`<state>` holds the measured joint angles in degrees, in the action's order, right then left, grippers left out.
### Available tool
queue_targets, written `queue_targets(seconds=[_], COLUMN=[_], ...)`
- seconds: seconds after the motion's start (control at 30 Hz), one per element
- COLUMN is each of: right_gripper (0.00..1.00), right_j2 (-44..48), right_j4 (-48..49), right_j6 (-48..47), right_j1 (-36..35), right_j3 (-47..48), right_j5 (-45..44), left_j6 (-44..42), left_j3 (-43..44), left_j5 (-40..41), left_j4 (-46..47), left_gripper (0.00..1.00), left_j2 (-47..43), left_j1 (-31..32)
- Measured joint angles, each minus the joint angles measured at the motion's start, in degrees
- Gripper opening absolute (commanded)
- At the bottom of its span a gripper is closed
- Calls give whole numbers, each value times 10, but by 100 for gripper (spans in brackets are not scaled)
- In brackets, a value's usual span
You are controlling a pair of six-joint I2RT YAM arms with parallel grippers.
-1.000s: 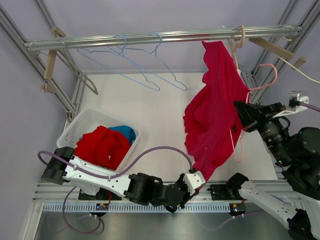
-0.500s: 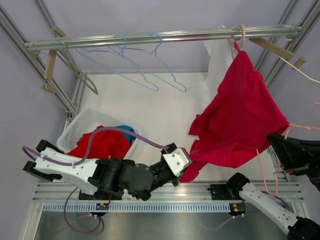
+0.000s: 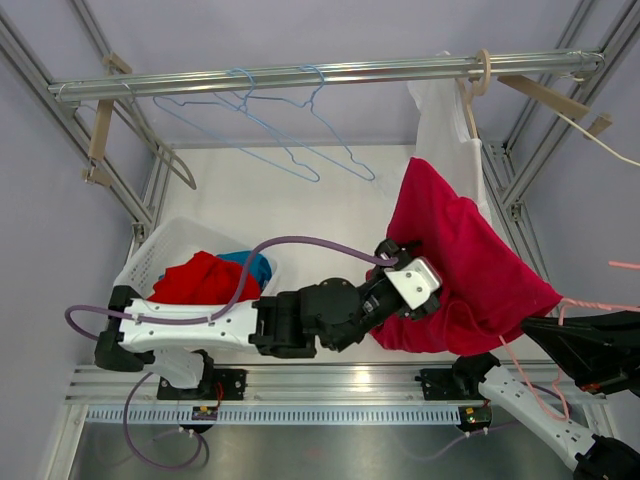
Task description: Remove the t-shirt from the hanger
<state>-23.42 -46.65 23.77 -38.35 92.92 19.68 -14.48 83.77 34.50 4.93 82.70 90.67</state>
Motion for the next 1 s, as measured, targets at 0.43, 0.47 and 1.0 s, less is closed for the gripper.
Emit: queue_targets(seconds=[0.43, 0.47, 1.0], right_gripper=[0, 0, 0], right_j2=[2, 2, 40], right_j4=[19, 21, 7], right_j6=[25, 25, 24], right_j1=[1, 1, 1], right_j3=[-16, -17, -45], right_j5=[56, 57, 34], left_j6=[-23, -28, -44], left_j3=[39, 44, 56], left_j5=[-52, -52, -26], left_j4=[42, 43, -28], left_gripper=[0, 0, 0], left_j2=[26, 26, -87], left_j1=[-64, -64, -26])
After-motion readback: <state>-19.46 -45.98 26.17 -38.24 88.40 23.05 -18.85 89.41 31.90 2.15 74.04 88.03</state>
